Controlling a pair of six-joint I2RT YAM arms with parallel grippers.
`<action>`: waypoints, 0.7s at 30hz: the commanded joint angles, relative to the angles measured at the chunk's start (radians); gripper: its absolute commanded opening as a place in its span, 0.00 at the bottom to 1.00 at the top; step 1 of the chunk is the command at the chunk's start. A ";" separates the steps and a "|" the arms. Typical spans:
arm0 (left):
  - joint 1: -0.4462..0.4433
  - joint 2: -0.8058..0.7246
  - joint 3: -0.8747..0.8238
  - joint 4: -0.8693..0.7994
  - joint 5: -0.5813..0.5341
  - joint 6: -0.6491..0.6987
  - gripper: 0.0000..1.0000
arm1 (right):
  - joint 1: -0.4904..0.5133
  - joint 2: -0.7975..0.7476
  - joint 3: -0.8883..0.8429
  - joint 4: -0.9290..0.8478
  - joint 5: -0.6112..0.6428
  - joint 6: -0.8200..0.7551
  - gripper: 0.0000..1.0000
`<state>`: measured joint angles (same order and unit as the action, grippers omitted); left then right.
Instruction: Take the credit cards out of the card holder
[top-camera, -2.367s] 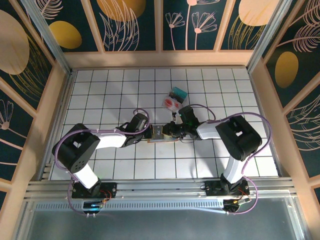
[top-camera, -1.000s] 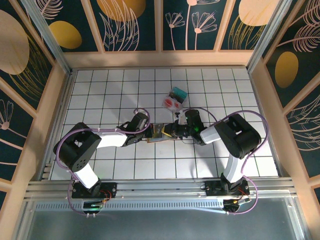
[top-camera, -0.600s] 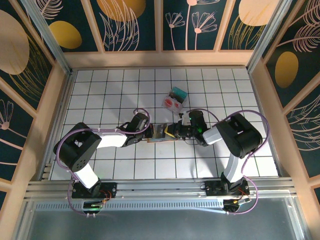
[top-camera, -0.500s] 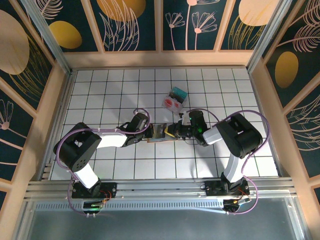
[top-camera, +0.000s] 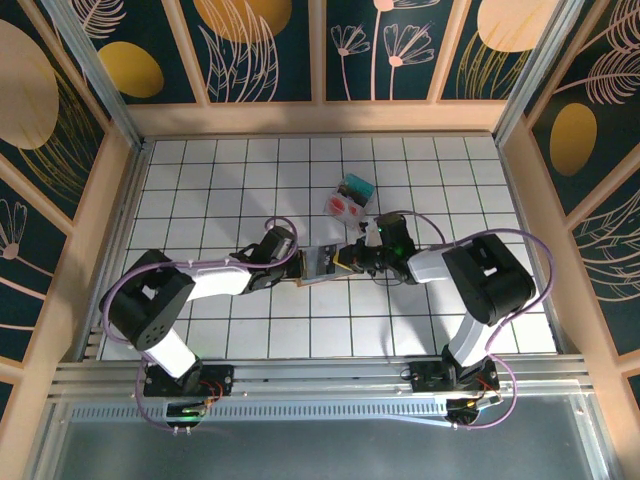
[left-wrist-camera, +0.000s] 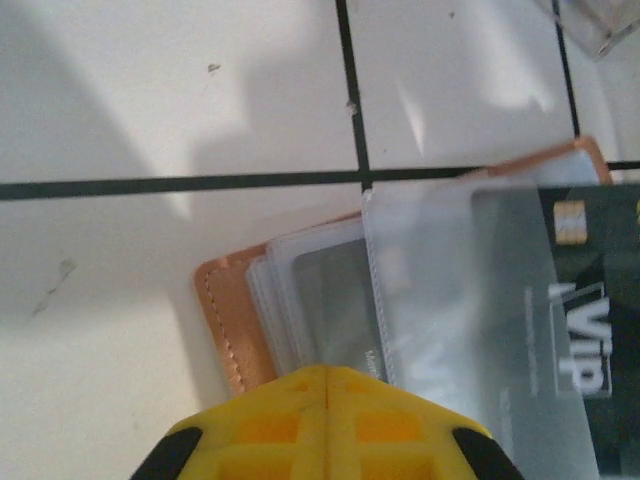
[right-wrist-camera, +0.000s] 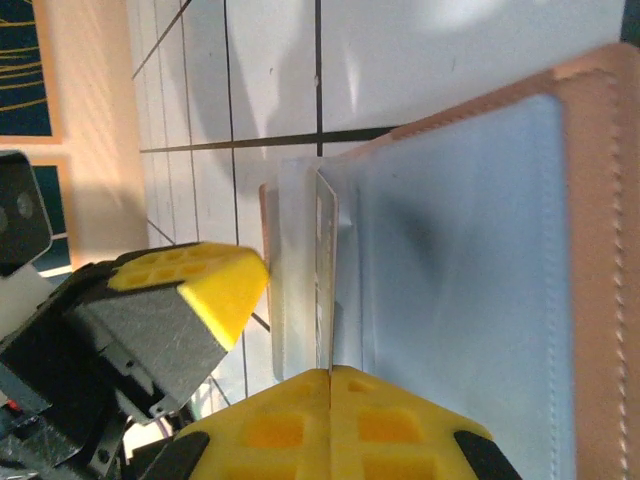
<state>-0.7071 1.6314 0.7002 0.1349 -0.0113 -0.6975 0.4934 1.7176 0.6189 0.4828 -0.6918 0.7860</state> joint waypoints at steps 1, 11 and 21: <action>0.001 -0.059 0.026 -0.123 -0.023 0.029 0.13 | 0.005 -0.023 0.048 -0.155 0.061 -0.079 0.00; -0.052 -0.016 0.117 -0.055 -0.024 0.053 0.22 | 0.037 -0.027 0.124 -0.274 0.102 -0.113 0.00; -0.074 0.151 0.189 -0.122 -0.083 0.055 0.11 | 0.043 -0.056 0.177 -0.375 0.141 -0.142 0.00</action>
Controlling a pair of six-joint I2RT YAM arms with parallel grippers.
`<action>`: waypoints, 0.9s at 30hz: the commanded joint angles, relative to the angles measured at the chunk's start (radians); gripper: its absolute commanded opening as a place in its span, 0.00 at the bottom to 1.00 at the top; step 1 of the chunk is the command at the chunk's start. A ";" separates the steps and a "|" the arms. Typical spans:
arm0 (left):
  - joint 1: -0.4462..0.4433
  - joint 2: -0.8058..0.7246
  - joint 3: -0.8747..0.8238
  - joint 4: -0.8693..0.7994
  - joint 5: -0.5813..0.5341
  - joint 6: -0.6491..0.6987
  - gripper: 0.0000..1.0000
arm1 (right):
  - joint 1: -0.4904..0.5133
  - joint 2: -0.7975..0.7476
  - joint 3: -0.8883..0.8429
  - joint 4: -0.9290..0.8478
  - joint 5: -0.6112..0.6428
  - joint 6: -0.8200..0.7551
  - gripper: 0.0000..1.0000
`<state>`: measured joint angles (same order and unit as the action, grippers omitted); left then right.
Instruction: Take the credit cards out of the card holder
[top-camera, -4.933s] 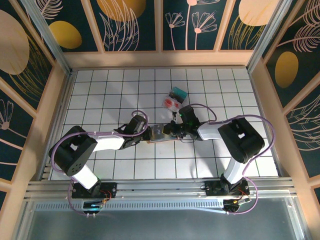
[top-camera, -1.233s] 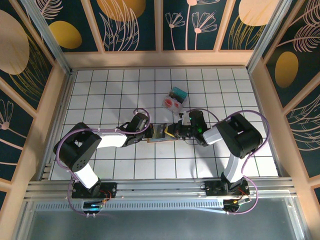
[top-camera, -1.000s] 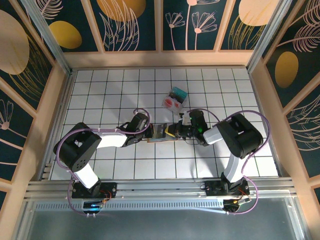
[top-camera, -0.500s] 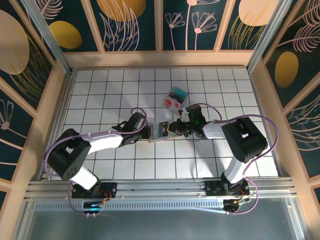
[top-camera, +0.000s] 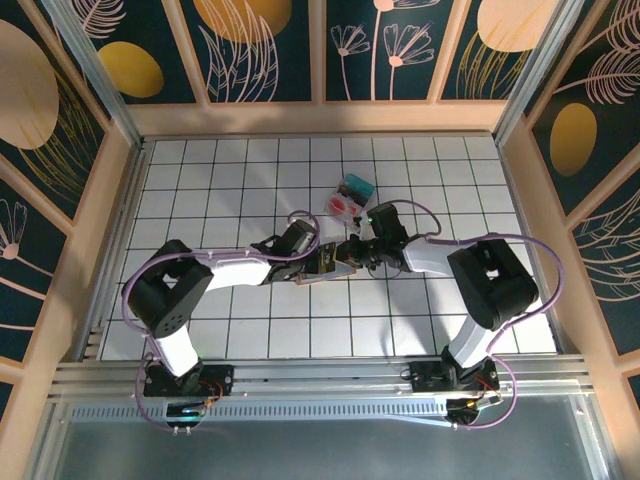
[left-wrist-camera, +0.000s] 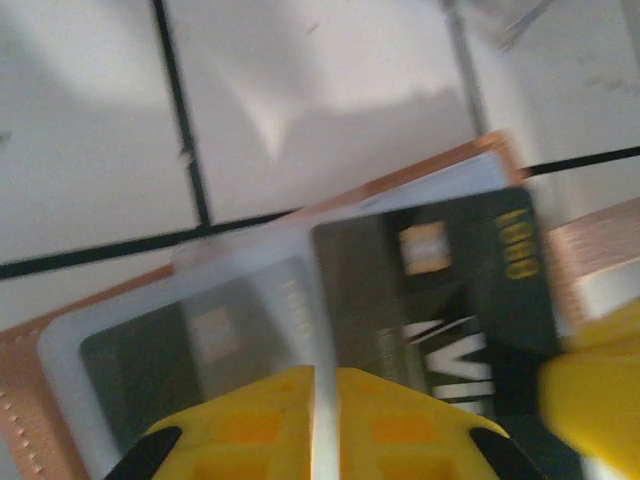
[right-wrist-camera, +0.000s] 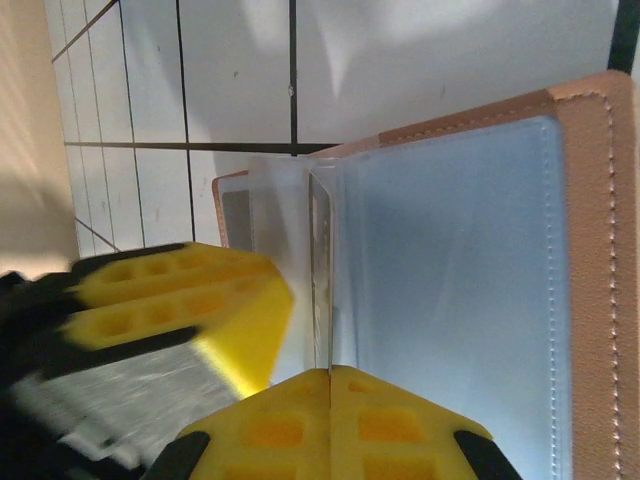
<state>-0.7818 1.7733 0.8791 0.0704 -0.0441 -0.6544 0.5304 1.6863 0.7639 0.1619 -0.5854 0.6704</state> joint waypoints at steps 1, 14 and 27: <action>0.000 0.008 0.006 -0.069 -0.062 0.012 0.11 | 0.008 -0.022 0.031 -0.050 0.037 -0.025 0.00; 0.001 0.063 -0.025 -0.036 -0.020 -0.028 0.05 | 0.053 0.025 0.026 0.075 0.038 0.018 0.17; 0.001 -0.053 -0.014 -0.148 -0.168 0.001 0.24 | 0.058 -0.037 0.116 -0.199 0.237 -0.105 0.00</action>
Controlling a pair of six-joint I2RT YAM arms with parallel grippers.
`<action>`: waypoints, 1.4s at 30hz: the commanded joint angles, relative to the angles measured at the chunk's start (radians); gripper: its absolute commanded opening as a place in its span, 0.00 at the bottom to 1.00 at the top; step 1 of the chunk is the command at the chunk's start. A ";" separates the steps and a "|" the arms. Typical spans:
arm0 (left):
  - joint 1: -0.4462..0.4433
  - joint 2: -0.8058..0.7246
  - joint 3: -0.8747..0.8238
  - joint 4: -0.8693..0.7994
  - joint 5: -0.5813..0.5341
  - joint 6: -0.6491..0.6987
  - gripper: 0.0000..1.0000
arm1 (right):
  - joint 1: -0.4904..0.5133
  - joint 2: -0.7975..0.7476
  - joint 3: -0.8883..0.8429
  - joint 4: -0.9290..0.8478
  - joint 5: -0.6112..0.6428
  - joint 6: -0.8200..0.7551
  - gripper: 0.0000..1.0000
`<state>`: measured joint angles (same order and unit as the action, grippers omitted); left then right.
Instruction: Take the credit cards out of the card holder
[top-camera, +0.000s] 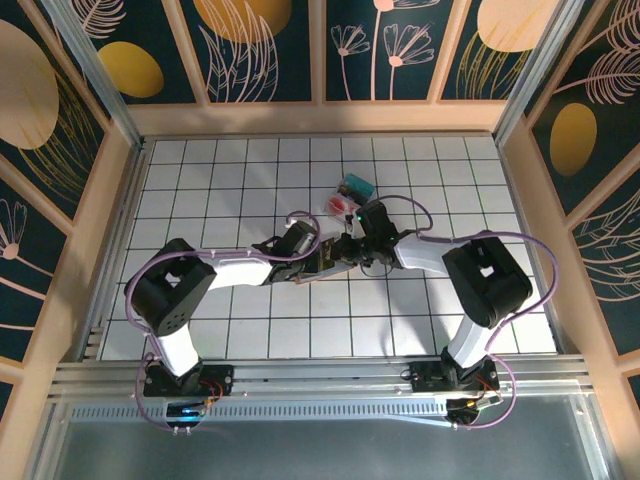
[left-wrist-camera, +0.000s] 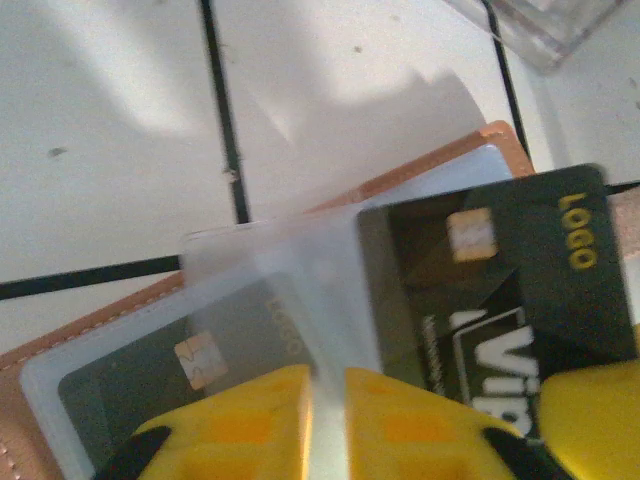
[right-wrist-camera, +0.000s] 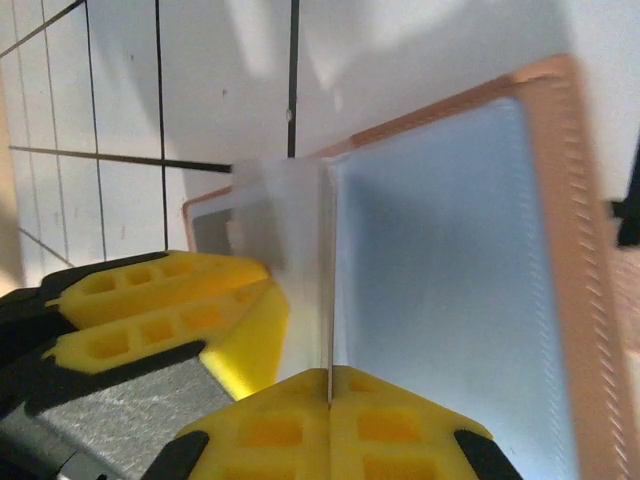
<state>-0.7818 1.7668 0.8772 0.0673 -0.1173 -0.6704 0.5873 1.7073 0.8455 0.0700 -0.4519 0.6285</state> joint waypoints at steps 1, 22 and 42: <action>0.002 -0.083 -0.010 -0.160 -0.110 0.022 0.26 | 0.002 -0.071 0.039 -0.121 0.110 -0.068 0.00; 0.011 -0.163 -0.157 0.004 -0.054 -0.178 0.69 | -0.035 -0.146 0.289 -0.326 0.457 -0.522 0.00; 0.105 0.071 0.003 0.030 0.047 0.089 0.56 | -0.164 0.107 0.538 -0.311 0.394 -0.833 0.00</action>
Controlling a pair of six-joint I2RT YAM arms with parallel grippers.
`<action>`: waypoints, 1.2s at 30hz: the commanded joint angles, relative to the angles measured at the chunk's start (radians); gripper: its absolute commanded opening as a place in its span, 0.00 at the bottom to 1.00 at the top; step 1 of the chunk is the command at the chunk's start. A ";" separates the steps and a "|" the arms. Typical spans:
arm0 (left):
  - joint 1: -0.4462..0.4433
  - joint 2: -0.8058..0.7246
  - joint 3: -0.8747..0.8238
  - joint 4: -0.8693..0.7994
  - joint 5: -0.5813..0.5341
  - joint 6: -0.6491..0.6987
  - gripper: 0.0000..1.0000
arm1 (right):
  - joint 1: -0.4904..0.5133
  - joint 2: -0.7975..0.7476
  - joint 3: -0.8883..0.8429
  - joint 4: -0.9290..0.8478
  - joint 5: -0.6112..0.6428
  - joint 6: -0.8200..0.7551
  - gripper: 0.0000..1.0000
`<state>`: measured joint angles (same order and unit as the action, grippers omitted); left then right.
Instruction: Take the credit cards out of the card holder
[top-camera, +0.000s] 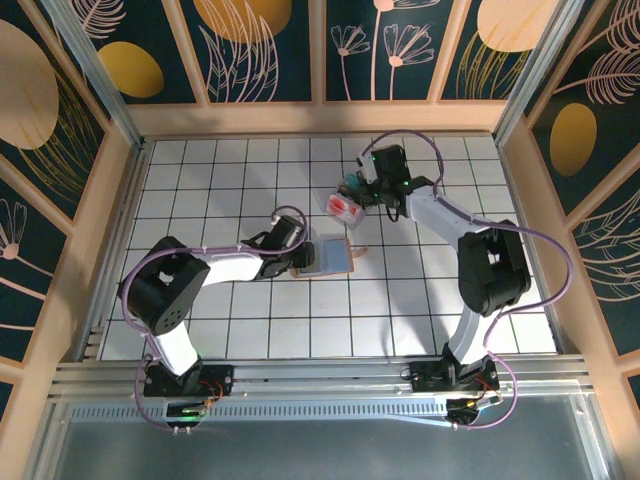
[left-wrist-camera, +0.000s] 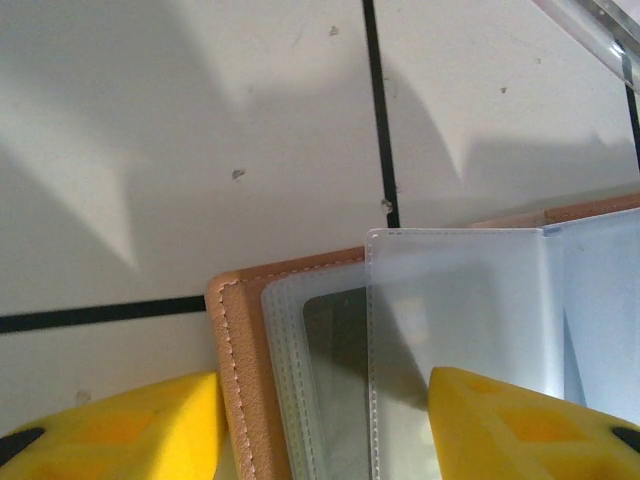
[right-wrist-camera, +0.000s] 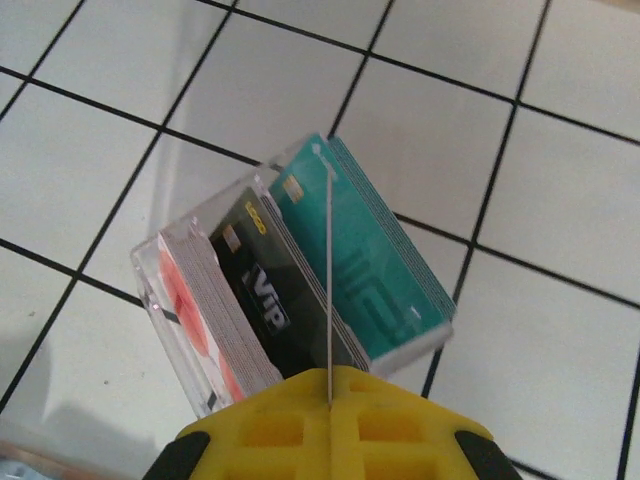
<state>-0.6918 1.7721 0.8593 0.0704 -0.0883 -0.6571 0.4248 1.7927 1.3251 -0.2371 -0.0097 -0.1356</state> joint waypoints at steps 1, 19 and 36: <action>0.017 0.069 0.025 0.026 0.020 0.093 0.56 | 0.000 0.029 0.068 -0.009 -0.055 -0.083 0.00; 0.017 -0.127 0.010 -0.069 -0.025 0.129 0.67 | -0.004 0.180 0.222 -0.189 -0.110 -0.259 0.00; 0.019 -0.228 -0.002 -0.123 -0.080 0.123 0.70 | -0.021 0.304 0.338 -0.357 -0.126 -0.315 0.00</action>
<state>-0.6796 1.5734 0.8658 -0.0273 -0.1429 -0.5270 0.4156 2.0613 1.6253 -0.5297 -0.1177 -0.4221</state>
